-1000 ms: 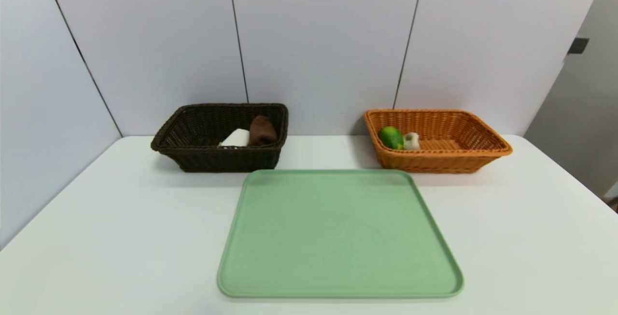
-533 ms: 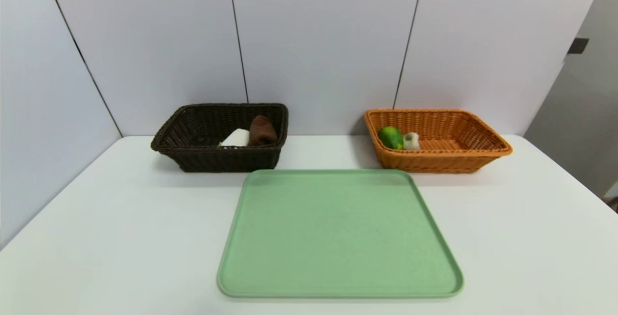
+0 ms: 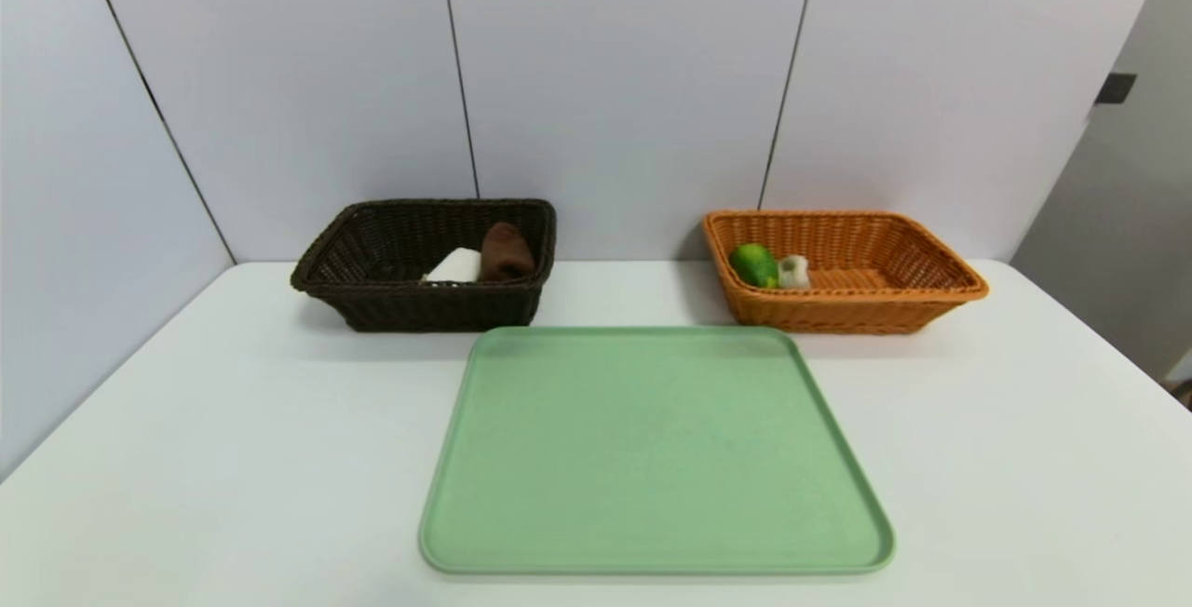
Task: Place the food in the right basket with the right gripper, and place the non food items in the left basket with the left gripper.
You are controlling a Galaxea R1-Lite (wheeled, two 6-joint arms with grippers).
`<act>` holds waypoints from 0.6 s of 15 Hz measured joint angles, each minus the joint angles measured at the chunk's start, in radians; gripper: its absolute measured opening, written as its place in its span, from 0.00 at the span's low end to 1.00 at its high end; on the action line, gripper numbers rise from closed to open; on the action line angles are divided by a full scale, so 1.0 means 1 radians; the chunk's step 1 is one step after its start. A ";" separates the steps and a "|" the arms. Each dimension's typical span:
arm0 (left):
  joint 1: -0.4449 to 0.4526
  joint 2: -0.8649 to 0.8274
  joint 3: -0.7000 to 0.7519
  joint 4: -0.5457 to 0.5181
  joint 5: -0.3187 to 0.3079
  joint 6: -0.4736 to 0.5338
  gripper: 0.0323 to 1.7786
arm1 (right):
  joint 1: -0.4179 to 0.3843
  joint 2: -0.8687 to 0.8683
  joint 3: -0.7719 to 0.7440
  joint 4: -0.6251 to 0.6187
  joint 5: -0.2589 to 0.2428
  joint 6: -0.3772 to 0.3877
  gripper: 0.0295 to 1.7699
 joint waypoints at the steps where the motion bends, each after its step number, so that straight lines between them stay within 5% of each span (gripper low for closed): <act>1: 0.000 -0.003 0.020 -0.015 -0.015 -0.023 0.95 | 0.000 0.000 0.019 -0.003 0.038 0.007 0.96; 9: 0.000 -0.004 0.037 -0.057 -0.018 -0.079 0.95 | 0.000 0.000 0.043 -0.003 0.042 0.093 0.96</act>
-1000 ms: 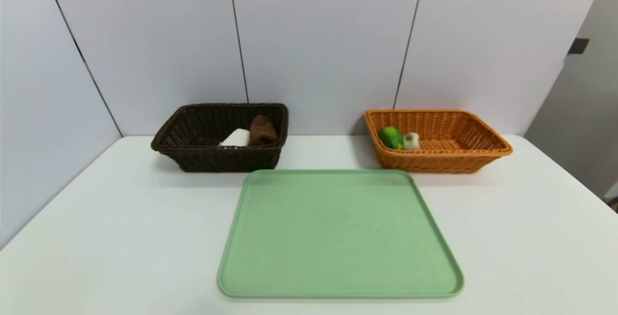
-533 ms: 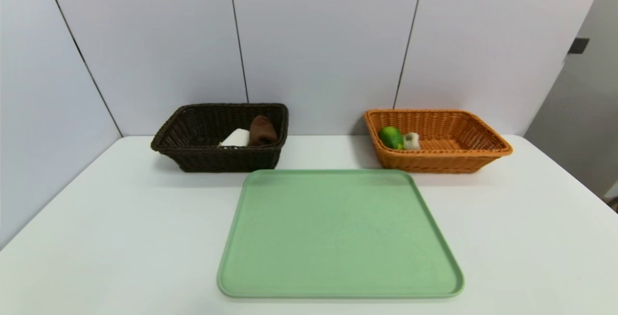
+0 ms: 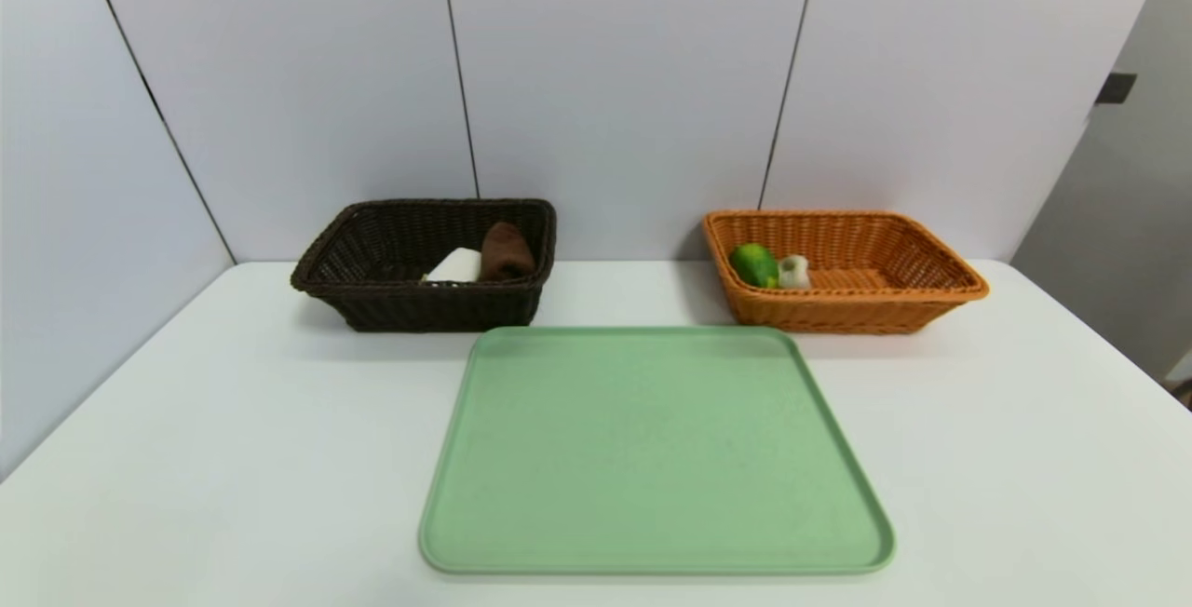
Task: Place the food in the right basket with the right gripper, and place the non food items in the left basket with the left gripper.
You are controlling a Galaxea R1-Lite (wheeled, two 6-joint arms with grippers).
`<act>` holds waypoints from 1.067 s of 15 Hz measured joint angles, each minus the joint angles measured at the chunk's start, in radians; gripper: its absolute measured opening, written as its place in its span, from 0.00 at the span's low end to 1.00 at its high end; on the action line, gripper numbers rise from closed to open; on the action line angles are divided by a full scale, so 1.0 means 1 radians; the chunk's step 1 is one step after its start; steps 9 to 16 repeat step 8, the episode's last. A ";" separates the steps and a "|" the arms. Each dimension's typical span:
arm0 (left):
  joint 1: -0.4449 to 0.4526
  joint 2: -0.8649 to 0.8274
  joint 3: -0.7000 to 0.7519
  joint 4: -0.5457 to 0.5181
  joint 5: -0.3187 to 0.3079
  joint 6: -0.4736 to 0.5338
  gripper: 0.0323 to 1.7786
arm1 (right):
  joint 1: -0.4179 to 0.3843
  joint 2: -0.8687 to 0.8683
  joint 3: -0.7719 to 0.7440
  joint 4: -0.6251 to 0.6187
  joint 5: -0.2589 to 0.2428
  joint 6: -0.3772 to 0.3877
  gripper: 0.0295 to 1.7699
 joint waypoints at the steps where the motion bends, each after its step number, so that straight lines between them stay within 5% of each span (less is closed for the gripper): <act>1: 0.000 0.000 0.000 0.000 0.001 -0.008 0.95 | 0.000 0.000 0.000 0.000 -0.011 0.030 0.96; 16: 0.000 0.000 0.000 0.000 0.001 -0.013 0.95 | 0.000 0.000 0.000 -0.004 -0.035 0.076 0.96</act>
